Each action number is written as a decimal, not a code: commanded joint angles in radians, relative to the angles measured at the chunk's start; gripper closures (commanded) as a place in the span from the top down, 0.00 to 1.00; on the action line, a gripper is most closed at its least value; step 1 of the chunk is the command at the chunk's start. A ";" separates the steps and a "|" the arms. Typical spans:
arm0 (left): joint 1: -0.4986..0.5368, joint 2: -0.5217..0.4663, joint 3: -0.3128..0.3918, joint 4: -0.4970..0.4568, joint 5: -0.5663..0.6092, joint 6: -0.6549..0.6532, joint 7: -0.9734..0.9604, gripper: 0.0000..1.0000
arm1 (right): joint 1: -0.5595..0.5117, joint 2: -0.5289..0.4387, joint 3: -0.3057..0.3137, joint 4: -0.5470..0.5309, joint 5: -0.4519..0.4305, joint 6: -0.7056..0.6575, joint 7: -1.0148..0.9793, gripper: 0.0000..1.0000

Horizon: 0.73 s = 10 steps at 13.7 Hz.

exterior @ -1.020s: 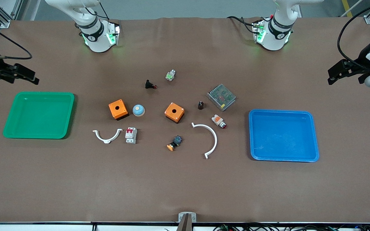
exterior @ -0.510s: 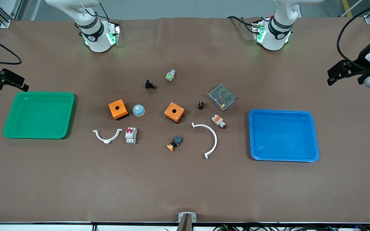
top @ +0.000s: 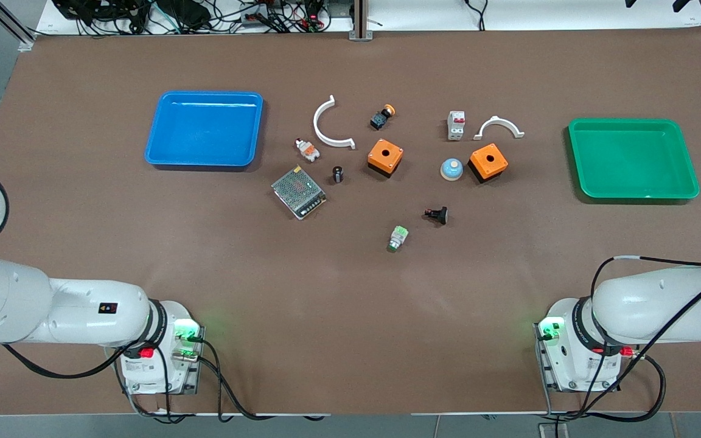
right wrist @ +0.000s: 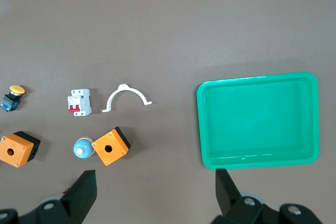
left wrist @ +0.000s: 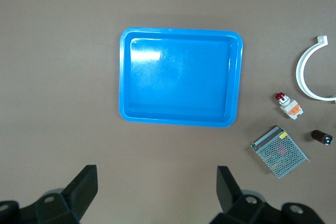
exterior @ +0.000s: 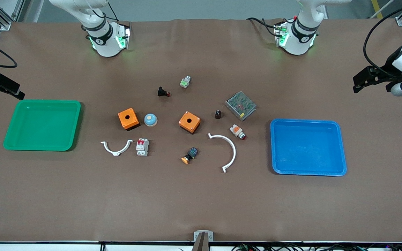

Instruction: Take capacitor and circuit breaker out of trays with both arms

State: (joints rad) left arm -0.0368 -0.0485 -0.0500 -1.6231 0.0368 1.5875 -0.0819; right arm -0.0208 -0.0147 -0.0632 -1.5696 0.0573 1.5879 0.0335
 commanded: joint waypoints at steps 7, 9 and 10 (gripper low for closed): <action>0.000 -0.002 0.002 0.011 -0.015 -0.030 0.004 1.00 | -0.021 0.024 0.017 0.045 -0.011 -0.003 0.003 1.00; 0.000 0.004 0.002 0.028 -0.015 -0.030 0.022 1.00 | -0.019 0.025 0.017 0.045 -0.011 -0.002 0.005 1.00; 0.002 0.010 0.002 0.037 -0.014 -0.030 0.022 1.00 | -0.019 0.028 0.017 0.045 -0.011 -0.003 0.005 1.00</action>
State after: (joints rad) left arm -0.0372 -0.0484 -0.0498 -1.6196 0.0368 1.5735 -0.0819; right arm -0.0210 -0.0044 -0.0631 -1.5542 0.0573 1.5938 0.0338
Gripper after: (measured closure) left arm 0.000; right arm 0.000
